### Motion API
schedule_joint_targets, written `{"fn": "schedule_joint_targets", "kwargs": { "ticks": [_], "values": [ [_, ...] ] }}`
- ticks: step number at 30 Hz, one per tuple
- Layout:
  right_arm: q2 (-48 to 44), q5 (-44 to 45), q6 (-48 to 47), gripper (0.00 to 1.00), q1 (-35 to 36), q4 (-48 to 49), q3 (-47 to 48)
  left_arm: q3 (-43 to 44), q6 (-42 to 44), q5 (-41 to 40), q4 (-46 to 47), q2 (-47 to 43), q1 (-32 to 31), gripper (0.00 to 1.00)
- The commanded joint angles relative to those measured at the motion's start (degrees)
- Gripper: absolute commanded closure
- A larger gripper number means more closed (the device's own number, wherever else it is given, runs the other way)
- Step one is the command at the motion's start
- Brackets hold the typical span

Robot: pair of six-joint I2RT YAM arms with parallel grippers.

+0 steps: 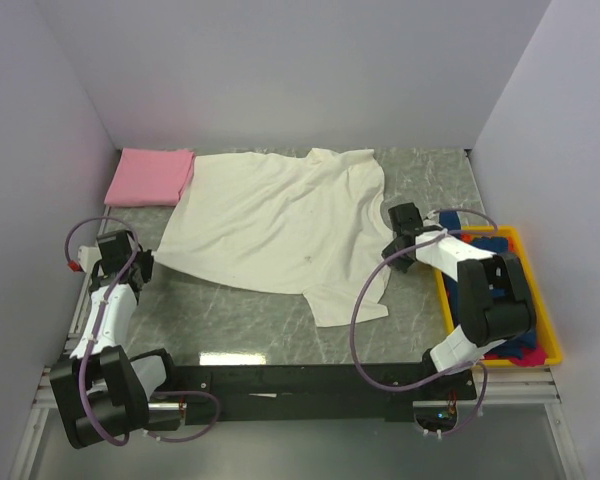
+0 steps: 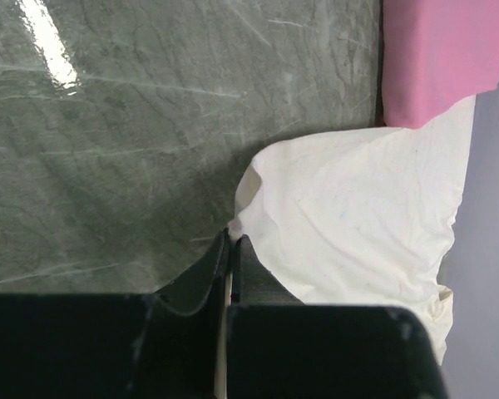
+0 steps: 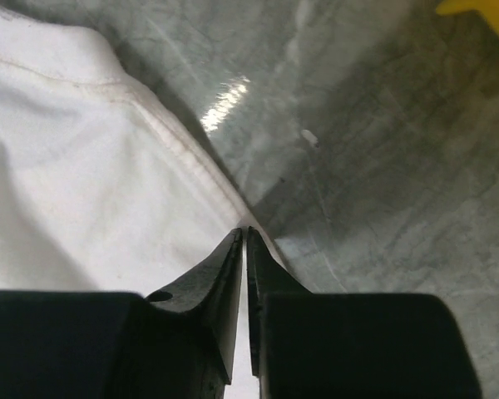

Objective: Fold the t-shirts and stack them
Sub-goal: Flatten the tshirt out

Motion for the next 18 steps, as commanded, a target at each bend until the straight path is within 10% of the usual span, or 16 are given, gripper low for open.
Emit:
{"fn": "schedule_joint_targets", "kwargs": {
  "ticks": [1, 18],
  "values": [
    [-2.77, 0.19, 1.12, 0.89, -1.25, -2.67, -3.7, 3.05, 0.99, 0.48, 1.36, -1.07, 0.21, 0.99],
    [-18.23, 1.86, 1.91, 0.86, -2.3, -7.86, -15.05, 3.05, 1.08, 1.45, 0.92, -2.04, 0.3, 0.99]
  ]
}}
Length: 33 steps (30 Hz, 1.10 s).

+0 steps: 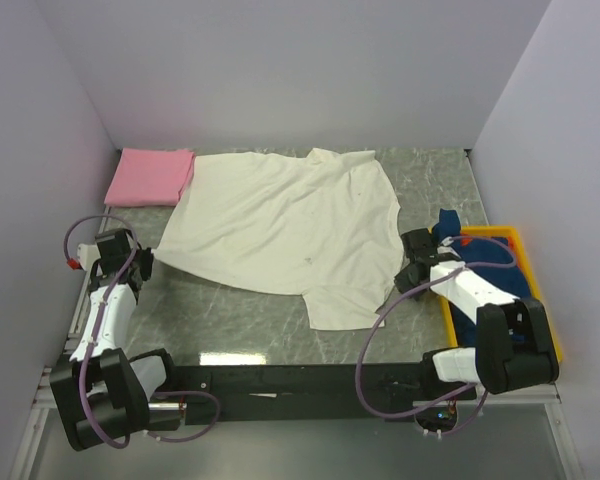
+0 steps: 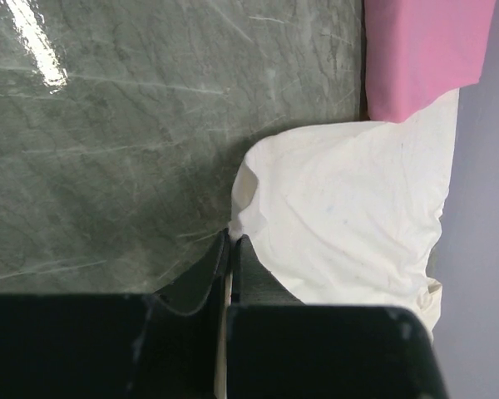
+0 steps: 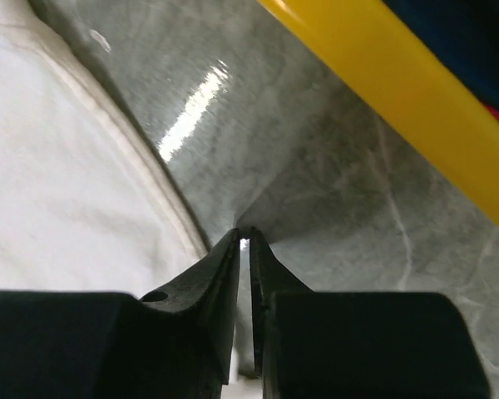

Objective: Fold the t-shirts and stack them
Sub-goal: Flatten the tshirt out

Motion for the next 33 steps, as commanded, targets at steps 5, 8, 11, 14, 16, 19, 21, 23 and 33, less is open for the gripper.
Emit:
{"fn": "schedule_joint_targets", "kwargs": {
  "ticks": [5, 8, 11, 14, 16, 19, 21, 23, 33],
  "values": [
    [-10.17, 0.59, -4.31, 0.64, 0.63, -6.24, -1.14, 1.9, 1.87, -0.5, 0.4, -1.89, 0.21, 0.99],
    [-16.14, -0.64, -3.01, 0.61, 3.26, -9.31, -2.11, 1.28, 1.52, -0.5, 0.66, -2.24, 0.3, 0.99],
    [-22.03, 0.23, 1.47, 0.6, 9.67, -12.66, -3.77, 1.28, 1.43, -0.77, 0.31, -2.33, 0.3, 0.99],
    [-24.16, -2.92, 4.73, 0.6, 15.91, -12.75, -6.41, 1.02, 1.34, -0.85, 0.31, -2.59, 0.21, 0.99],
    [-23.98, -2.67, 6.84, 0.6, 19.95, -14.58, -6.94, 1.02, 1.6, -1.29, 0.31, -2.94, 0.21, 0.99],
    [-25.47, -1.18, 10.18, 0.59, 25.22, -16.52, -7.56, 1.1, 1.96, -1.64, 0.22, -2.86, 0.21, 0.99],
    [-26.44, -0.39, 12.98, 0.58, 27.52, -17.66, -8.09, 1.19, 1.87, -1.47, 0.13, -2.51, 0.21, 0.99],
    [-26.44, -0.38, 14.4, 0.57, 30.33, -17.67, -9.48, 1.19, 1.78, -1.12, 0.48, -2.24, 0.3, 0.99],
    [-23.8, 5.14, 18.0, 0.48, 32.54, -11.61, -11.34, 0.67, 1.61, -0.33, 1.71, -1.54, 0.21, 0.99]
  ]
}}
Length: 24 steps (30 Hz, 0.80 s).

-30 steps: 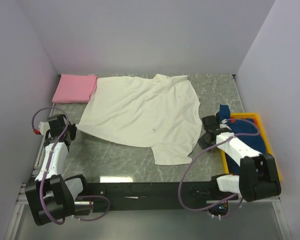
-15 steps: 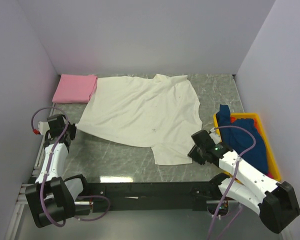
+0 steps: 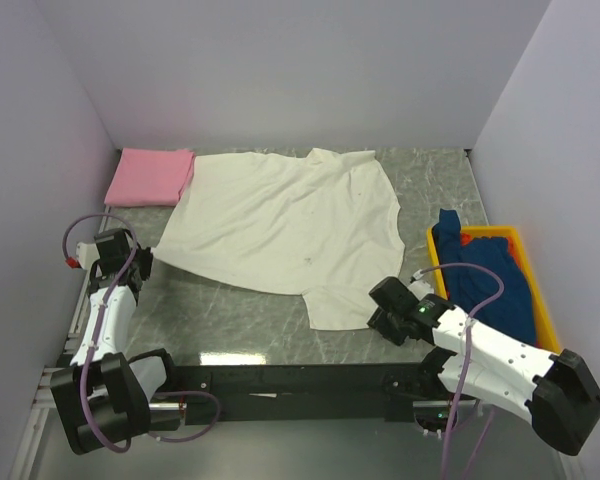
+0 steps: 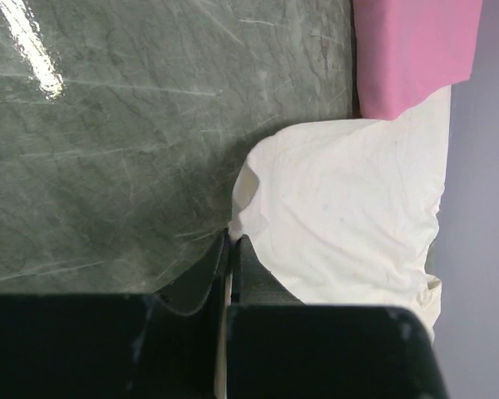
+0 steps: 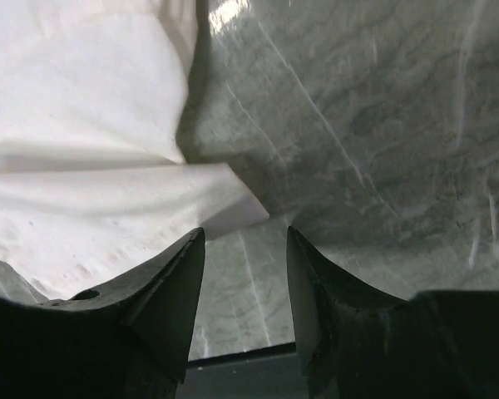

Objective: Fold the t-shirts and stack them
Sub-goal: Flatten the tshirt out

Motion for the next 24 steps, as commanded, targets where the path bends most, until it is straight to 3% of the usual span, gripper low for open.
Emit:
{"fn": "schedule_joint_targets", "kwargs": {
  "ticks": [1, 8, 11, 14, 17, 20, 24],
  "values": [
    [-0.55, 6.05, 2.88, 0.49, 0.3, 2.49, -0.04, 0.58, 0.49, -0.17, 1.89, -0.14, 0.3, 0.99],
    [-2.05, 10.45, 4.29, 0.5, 0.38, 3.02, -0.21, 0.31, 0.67, 0.0, 2.15, 0.39, 0.21, 0.99],
    [-1.61, 9.92, 4.29, 0.55, 0.38, 3.81, -0.74, 0.14, 0.4, 0.0, 2.24, 0.3, 0.21, 0.99],
    [-2.39, 9.22, 4.29, 0.68, 0.39, 4.42, -1.36, -0.04, 0.4, -0.08, 2.33, 0.21, 0.3, 0.99],
    [-4.41, 8.69, 4.2, 0.89, 0.39, 4.08, -1.1, -0.13, 0.32, -0.26, 2.33, 0.21, 0.3, 0.99],
    [-7.05, 9.92, 3.85, 0.99, 0.39, 1.1, 0.74, -0.21, 0.31, -0.35, 2.77, 0.39, 0.3, 0.99],
    [-10.21, 13.17, 2.45, 1.0, 0.3, -4.7, 5.93, -0.39, 0.49, 0.35, 3.91, 1.44, 0.21, 0.99]
  ]
}}
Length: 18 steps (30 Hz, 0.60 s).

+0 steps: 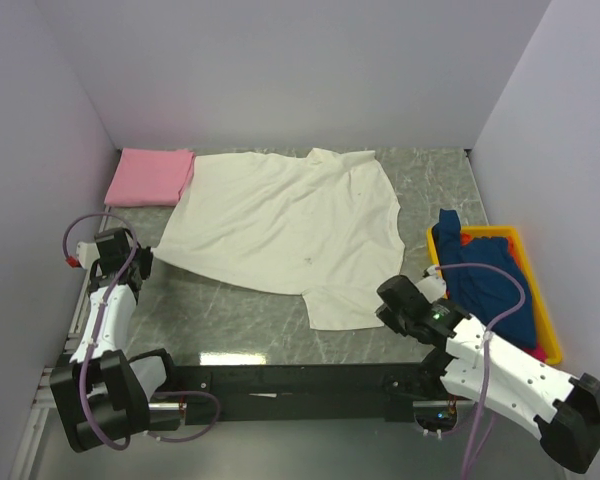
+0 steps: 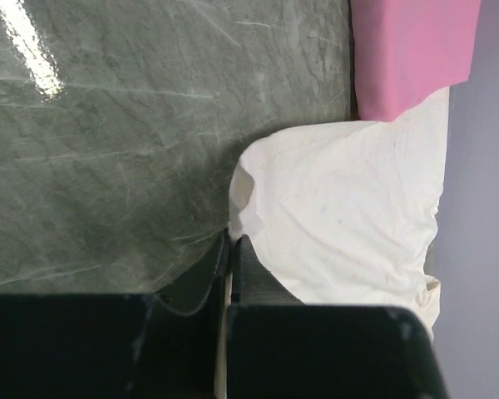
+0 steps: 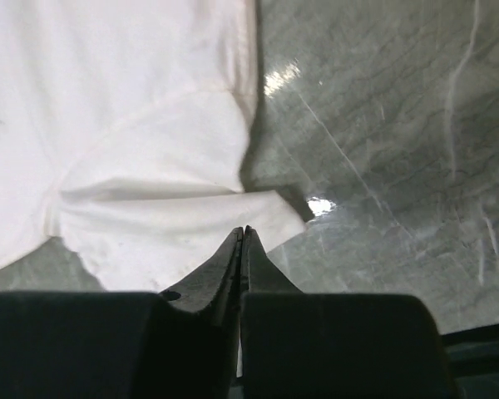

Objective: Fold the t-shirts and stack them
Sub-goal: Flatten the tshirt out

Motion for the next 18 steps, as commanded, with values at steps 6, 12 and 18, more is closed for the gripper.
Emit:
{"fn": "schedule_joint_targets", "kwargs": {
  "ticks": [6, 12, 18],
  "values": [
    [1.68, 7.29, -4.48, 0.88, -0.1, -9.17, 12.36, 0.84, 0.51, 0.57, 3.34, 4.39, 0.04, 0.99],
    [1.69, 0.87, -3.52, 0.7, -0.1, -4.79, 4.45, -0.65, -0.1, 0.4, 4.05, 3.69, -0.05, 0.99],
    [4.5, 0.43, -2.9, 0.62, -0.1, -2.77, 2.6, -0.92, -0.01, 0.75, 4.4, 3.77, -0.05, 0.99]
  ]
}}
